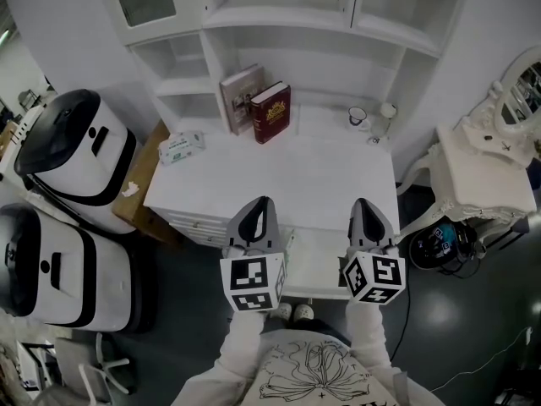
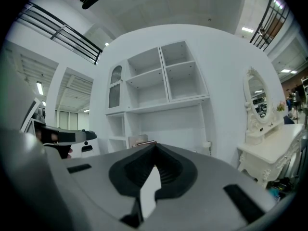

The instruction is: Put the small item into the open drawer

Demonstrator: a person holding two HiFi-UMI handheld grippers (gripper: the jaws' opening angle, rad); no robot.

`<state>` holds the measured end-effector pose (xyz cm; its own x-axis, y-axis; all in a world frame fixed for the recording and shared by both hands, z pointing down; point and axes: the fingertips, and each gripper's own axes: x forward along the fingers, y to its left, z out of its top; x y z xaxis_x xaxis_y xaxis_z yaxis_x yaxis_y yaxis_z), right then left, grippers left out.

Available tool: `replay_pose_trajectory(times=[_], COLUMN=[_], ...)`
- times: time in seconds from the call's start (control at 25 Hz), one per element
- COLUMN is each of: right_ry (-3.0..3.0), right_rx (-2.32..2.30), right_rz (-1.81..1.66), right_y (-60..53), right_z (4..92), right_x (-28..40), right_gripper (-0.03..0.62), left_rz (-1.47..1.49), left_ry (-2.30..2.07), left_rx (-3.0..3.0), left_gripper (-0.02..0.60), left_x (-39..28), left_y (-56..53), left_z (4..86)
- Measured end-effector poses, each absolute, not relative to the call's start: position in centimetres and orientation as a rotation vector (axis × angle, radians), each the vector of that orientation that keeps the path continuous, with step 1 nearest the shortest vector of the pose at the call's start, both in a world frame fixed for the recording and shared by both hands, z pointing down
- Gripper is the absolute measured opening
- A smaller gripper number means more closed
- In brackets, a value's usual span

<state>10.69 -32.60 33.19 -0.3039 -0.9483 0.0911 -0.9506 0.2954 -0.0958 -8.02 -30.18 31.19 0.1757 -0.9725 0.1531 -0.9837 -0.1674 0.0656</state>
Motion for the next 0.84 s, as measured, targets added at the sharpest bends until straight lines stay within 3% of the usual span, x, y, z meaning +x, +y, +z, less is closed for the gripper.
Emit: replay_pose_trajectory(times=[0.84], right_ry=[-2.501], right_rx=[1.85], right_rz=[0.209], right_y=[-31.7], right_z=[33.7], right_x=[10.5], right_gripper=[0.003], left_rz=[0.147], left_ry=[-1.88], left_rx=[2.299], left_gripper=[0.012], left_x=[-7.8], left_y=[-29.4], left_z=[32.4])
